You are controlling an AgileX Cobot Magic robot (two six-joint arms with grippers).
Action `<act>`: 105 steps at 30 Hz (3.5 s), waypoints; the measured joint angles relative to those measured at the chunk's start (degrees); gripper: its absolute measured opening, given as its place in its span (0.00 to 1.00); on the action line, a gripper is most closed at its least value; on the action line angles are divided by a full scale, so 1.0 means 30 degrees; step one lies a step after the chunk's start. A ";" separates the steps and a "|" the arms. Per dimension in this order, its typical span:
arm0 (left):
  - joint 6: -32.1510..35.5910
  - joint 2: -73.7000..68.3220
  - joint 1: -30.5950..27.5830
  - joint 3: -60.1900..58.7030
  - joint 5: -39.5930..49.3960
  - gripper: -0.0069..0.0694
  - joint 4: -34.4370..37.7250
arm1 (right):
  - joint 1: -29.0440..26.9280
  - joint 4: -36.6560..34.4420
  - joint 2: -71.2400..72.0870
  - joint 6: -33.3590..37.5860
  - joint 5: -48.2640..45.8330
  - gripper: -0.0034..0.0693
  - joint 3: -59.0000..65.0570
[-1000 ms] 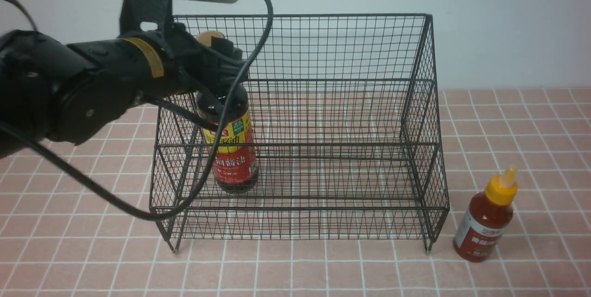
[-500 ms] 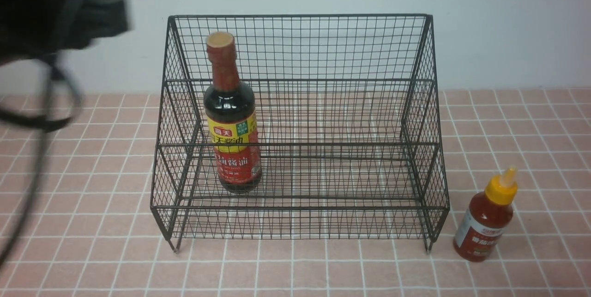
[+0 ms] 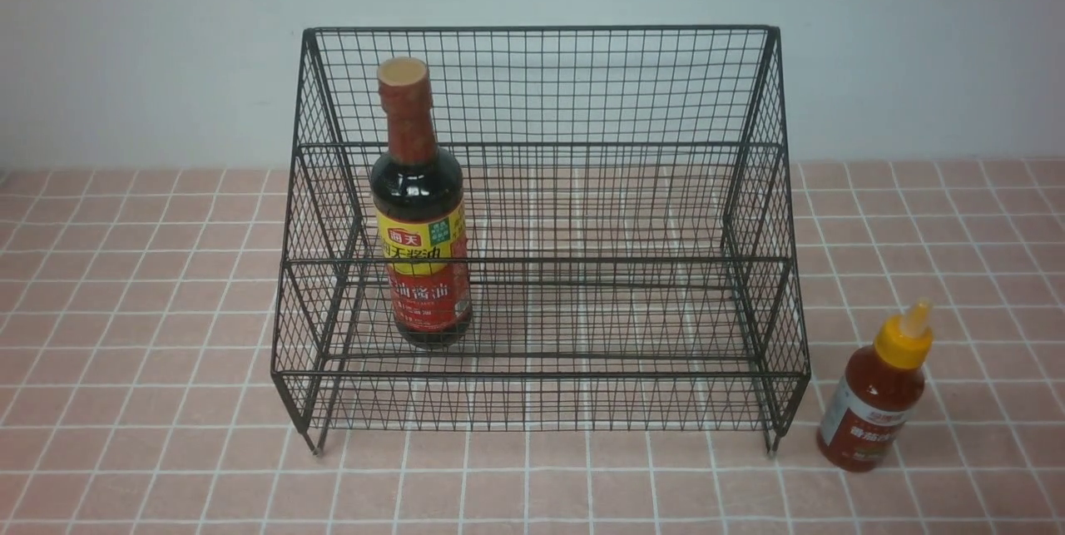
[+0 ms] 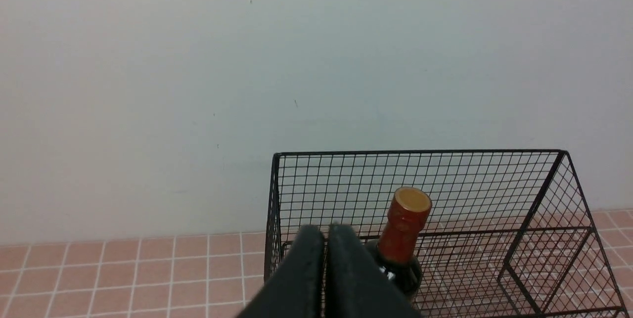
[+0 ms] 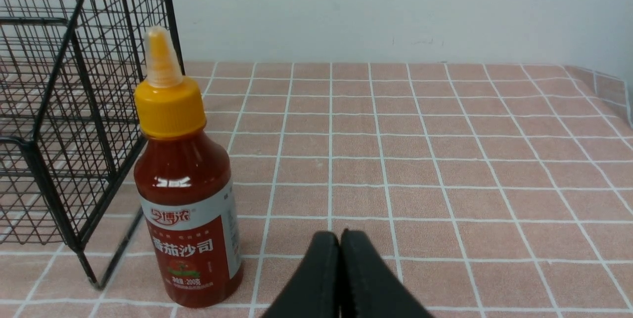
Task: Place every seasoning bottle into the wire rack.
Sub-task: Use the right arm to grab the condiment bottle closest to it
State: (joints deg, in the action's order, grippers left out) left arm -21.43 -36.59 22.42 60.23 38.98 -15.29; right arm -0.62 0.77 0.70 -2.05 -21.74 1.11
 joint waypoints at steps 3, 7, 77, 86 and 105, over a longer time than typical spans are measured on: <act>0.0000 0.0527 0.0000 0.0000 0.0062 0.08 0.0035 | 0.0000 0.0000 0.0000 0.0000 0.0000 0.03 0.0000; 0.0315 0.1157 0.0000 0.0000 0.0789 0.08 0.0035 | 0.0000 0.0000 0.0000 0.0000 0.0000 0.03 0.0000; 1.0020 1.2413 -0.5493 -2.0612 -0.5878 0.08 0.6850 | 0.0000 -0.1487 0.0000 -0.2041 0.6143 0.03 0.0147; 1.0020 1.2413 -0.5493 -2.0612 -0.5878 0.08 0.6850 | 0.0000 -0.1593 0.0000 -0.3092 0.8149 0.03 0.0147; 1.0020 1.2413 -0.5493 -2.0612 -0.5856 0.08 0.6850 | 0.0000 0.0241 -0.6954 -0.3627 1.2194 0.07 -0.2562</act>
State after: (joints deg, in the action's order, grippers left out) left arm 8.63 0.65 5.94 -1.60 21.41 5.26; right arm -0.62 1.49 -20.16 -12.93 14.85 -6.58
